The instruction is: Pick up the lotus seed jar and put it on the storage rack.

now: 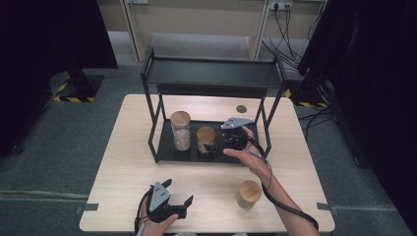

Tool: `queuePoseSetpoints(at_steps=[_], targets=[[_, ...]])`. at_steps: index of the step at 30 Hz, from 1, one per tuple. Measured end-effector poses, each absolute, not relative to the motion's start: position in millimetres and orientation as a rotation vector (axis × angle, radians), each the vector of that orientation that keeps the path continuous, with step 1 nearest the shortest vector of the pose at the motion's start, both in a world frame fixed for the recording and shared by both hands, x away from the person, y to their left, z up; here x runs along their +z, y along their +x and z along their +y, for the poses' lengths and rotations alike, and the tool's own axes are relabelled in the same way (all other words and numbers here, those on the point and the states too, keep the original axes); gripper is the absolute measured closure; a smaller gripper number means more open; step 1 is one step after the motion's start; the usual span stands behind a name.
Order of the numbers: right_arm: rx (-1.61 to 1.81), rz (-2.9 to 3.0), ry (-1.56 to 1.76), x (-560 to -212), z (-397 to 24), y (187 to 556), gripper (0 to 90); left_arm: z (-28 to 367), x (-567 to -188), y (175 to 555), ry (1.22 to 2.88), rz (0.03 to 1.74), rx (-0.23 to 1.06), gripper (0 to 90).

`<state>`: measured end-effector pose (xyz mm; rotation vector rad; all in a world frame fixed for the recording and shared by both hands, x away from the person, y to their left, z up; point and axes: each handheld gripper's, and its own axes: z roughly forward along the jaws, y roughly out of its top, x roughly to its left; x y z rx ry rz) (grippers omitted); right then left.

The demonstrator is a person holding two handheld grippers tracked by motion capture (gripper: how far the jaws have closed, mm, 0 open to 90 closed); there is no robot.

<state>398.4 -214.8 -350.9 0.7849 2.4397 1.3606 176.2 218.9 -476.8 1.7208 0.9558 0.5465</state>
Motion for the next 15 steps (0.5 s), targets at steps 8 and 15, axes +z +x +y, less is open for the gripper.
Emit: queuePoseSetpoints(at_steps=[8,15], targets=[[1.402,2.426,0.741,-349.1,-225.4,382.4,3.4,218.7,-477.0,176.3,1.724,0.959,0.542,4.6],[1.444,2.403,0.715,-348.9,-237.5,368.9,3.1,218.4,-477.1,176.4,1.726,0.958,0.544,4.6]])
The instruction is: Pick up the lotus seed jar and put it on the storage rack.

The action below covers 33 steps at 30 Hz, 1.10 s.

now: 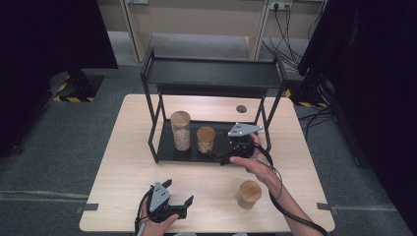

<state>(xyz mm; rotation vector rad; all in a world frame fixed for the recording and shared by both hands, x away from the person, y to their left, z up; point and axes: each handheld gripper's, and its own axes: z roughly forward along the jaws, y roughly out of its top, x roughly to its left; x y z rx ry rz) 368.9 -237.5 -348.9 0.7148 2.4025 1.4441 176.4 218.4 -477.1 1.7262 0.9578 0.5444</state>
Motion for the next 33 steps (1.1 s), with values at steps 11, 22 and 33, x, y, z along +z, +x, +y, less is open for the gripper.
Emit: queuePoseSetpoints(at_steps=[11,22,33], targets=[[1.472,2.383,0.693,-351.3,-257.5,353.0,3.1,218.0,-477.6,176.2,1.725,0.961,0.546,4.5],[1.497,2.336,0.654,-353.4,-275.8,329.7,2.9,217.3,-477.7,175.5,1.724,0.96,0.549,4.6],[1.51,2.292,0.652,-358.8,-294.2,306.3,2.8,217.1,-477.8,175.5,1.725,0.962,0.553,4.6]])
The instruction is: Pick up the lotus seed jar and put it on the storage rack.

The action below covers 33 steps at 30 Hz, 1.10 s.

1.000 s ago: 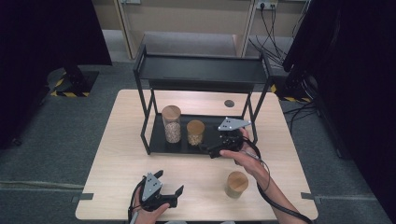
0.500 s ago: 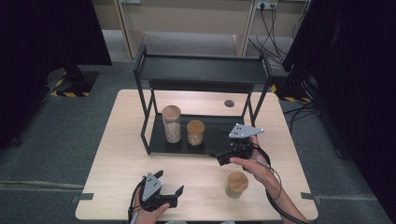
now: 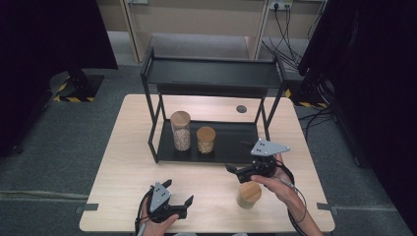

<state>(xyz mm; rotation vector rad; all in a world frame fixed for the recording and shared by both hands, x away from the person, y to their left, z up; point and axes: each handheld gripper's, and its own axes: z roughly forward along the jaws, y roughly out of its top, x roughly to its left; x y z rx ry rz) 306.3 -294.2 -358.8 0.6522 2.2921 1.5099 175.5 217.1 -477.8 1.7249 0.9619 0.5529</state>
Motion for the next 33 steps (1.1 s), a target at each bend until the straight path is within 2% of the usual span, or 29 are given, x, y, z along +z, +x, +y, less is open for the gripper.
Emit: queuePoseSetpoints(at_steps=[33], targets=[[1.524,2.241,0.679,-387.8,-328.3,251.2,2.8,216.8,-478.0,175.8,1.725,0.969,0.555,4.6]])
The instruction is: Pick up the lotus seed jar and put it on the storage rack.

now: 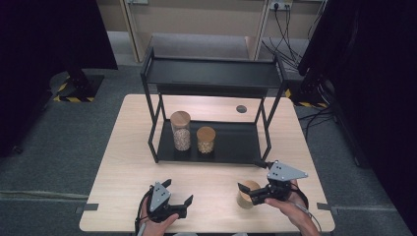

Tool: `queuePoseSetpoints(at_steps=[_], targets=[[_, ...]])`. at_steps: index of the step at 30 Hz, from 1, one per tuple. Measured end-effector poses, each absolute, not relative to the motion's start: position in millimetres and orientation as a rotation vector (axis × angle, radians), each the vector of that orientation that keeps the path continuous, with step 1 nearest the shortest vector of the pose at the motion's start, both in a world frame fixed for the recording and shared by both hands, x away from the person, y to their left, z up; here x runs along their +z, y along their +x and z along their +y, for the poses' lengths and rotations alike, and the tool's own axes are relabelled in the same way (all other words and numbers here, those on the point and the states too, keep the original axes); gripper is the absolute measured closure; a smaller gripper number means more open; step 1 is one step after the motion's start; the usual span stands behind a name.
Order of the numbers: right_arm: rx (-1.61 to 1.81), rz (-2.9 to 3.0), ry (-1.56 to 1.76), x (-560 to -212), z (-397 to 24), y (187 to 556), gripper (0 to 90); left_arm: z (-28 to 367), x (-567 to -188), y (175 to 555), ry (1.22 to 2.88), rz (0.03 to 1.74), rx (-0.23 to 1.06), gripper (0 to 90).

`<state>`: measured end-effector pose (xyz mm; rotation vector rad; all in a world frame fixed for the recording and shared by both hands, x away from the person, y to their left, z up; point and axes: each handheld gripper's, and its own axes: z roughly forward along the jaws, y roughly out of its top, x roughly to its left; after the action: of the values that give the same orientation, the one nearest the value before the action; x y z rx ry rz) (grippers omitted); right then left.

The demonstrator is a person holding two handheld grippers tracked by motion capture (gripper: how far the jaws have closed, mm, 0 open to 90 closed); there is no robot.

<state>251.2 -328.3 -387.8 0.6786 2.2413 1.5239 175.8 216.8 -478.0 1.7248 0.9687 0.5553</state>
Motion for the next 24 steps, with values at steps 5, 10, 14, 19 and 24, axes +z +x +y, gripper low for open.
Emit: queuePoseSetpoints(at_steps=[5,10,14,19,24], targets=[[1.519,2.241,0.689,-392.0,-331.0,245.2,2.7,216.9,-478.1,175.7,1.721,0.97,0.555,4.6],[1.522,2.238,0.705,-396.8,-334.9,239.9,2.7,216.7,-477.9,175.8,1.724,0.968,0.556,4.6],[1.522,2.242,0.712,-399.6,-337.2,236.4,2.8,216.8,-478.0,175.7,1.723,0.969,0.556,4.6],[1.52,2.24,0.715,-402.7,-338.6,232.5,2.8,217.1,-477.7,175.5,1.721,0.968,0.557,4.6],[1.511,2.248,0.717,-405.5,-338.6,229.6,2.7,217.3,-477.5,175.4,1.721,0.968,0.557,4.6]])
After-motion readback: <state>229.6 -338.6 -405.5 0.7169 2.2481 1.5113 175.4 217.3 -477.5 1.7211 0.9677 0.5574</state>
